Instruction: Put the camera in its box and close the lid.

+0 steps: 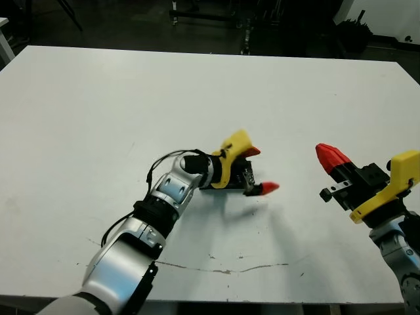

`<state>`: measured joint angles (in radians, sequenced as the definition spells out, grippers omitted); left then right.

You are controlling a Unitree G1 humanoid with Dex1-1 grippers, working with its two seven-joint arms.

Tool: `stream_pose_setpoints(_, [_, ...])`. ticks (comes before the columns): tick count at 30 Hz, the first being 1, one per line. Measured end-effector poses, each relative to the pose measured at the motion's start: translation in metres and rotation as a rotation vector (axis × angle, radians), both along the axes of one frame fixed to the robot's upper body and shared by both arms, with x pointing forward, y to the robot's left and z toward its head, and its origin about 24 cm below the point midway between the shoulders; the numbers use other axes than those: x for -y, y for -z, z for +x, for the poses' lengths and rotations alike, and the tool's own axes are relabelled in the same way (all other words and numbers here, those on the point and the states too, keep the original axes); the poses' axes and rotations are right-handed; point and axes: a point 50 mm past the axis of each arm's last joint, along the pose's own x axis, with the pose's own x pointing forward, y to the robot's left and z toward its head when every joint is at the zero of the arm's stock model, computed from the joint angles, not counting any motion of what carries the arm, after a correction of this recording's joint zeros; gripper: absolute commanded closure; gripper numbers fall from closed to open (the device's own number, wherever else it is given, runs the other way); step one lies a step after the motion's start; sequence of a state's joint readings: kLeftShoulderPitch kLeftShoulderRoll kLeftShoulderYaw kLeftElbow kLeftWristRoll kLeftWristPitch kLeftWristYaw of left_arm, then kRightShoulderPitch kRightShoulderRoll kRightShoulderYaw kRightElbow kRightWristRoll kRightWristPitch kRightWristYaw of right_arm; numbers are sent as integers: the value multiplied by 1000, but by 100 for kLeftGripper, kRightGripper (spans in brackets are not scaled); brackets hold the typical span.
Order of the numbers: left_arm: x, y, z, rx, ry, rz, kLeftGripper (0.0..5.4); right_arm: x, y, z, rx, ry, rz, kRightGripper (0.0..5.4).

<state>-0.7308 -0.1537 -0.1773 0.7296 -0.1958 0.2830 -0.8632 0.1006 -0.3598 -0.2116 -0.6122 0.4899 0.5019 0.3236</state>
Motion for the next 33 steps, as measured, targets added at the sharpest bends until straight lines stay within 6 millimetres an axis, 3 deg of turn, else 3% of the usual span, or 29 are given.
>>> stream_pose_setpoints(17, [-9, 17, -1, -95, -106, -114, 1, 1, 1, 0, -6, -8, -1, 540])
stream_pose_setpoints(23, [-18, 12, -5, -94, -93, -174, 1, 0, 1, 0, -6, -7, 2, 540])
stream_pose_setpoints(30, [-69, -6, -27, -45, -178, -239, 1, -1, 0, -1, 3, 6, 20, 540])
stream_pose_setpoints(33, [-99, -33, -28, 53, -278, -263, 1, -2, 0, -1, 7, 7, 30, 540])
